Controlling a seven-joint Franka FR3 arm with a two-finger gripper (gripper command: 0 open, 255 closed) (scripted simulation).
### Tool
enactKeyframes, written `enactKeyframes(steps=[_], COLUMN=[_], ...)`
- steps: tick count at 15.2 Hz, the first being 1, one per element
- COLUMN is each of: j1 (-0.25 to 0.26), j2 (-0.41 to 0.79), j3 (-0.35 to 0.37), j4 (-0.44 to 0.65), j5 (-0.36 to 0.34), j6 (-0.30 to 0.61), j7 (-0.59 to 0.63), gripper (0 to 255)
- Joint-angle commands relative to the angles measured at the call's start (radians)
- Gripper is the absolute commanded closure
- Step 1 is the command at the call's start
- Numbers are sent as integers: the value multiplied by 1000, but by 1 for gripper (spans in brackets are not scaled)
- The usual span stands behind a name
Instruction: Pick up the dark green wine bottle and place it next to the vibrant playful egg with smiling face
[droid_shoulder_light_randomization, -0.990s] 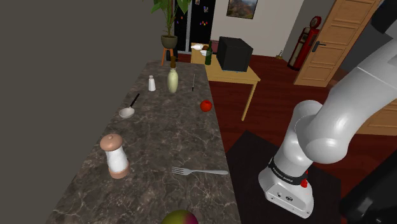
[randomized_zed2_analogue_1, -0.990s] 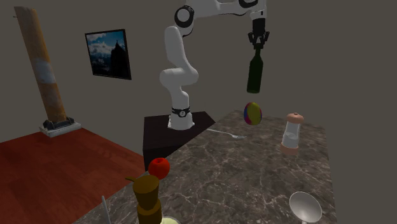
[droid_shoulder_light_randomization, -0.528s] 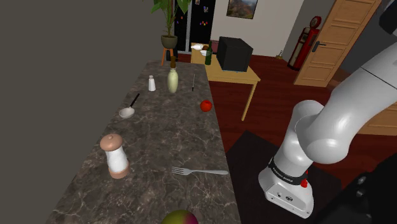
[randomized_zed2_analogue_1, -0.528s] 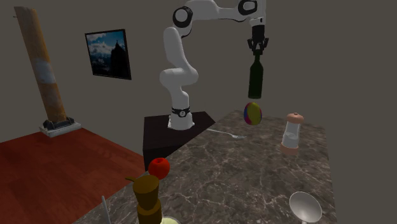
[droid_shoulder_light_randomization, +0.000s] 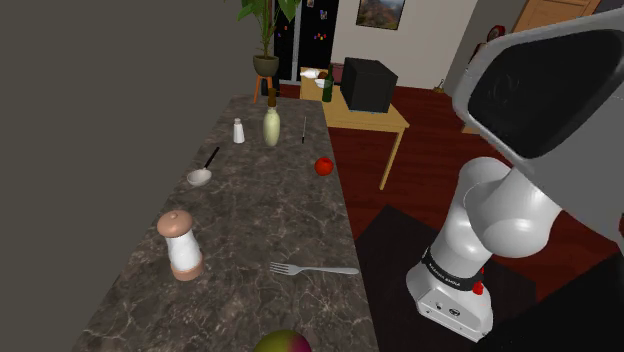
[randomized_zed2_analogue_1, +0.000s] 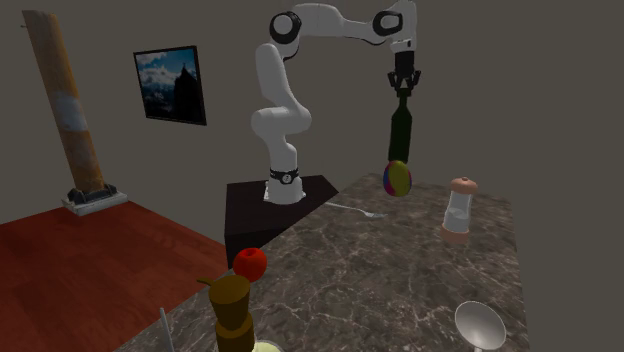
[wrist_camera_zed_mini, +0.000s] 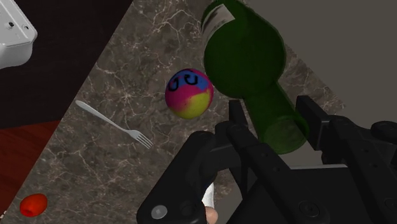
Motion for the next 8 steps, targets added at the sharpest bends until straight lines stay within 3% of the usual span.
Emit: enactKeyframes(steps=[1,8], j1=[0,7], j2=[1,-5], j3=[9,25], j4=[-25,-120], j5=[1,13], j6=[28,120], j7=[3,1], gripper=[255,255])
